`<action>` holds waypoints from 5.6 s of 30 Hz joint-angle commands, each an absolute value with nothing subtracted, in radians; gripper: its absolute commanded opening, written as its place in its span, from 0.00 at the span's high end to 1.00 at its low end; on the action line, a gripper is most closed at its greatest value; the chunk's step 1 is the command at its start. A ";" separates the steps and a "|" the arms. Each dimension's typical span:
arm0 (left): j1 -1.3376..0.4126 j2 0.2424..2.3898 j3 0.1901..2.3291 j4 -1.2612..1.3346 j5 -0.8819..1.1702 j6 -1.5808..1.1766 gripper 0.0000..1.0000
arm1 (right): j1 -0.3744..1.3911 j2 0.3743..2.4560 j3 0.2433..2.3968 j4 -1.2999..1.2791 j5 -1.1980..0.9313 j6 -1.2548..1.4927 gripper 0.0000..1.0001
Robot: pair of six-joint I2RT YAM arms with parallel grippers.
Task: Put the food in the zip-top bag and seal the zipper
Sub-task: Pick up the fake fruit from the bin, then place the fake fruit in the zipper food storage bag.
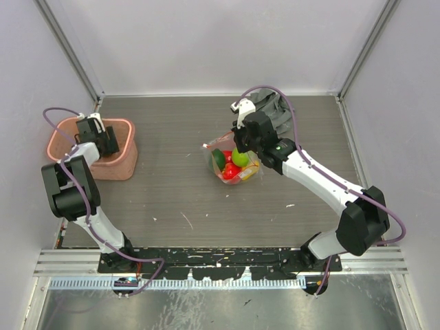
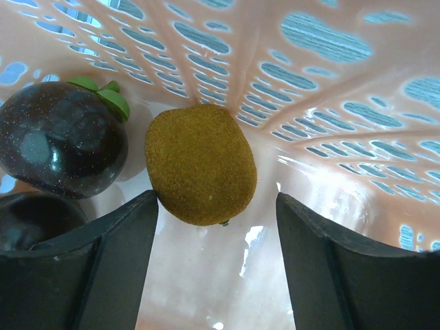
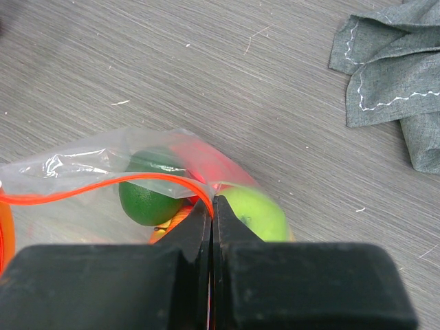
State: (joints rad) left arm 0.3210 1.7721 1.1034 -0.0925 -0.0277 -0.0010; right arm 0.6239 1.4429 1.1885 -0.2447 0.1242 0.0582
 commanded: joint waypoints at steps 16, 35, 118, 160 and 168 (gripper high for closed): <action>0.323 1.805 1.081 0.079 -0.005 0.045 0.29 | 0.617 1.451 1.204 -0.183 0.110 0.060 0.96; 0.323 1.734 1.061 0.137 0.130 0.054 0.56 | 0.618 1.465 1.212 -0.184 0.089 0.066 0.96; -0.852 1.123 0.877 0.133 -0.045 -0.097 0.52 | 0.644 1.407 1.258 -0.290 -0.011 0.303 0.97; -0.924 1.050 0.983 -0.207 -0.346 -0.233 0.01 | 0.646 1.425 1.244 -0.275 0.021 0.243 0.96; -0.892 1.021 1.055 -0.393 -0.522 -0.127 0.02 | 0.646 1.426 1.217 -0.271 0.086 0.188 0.96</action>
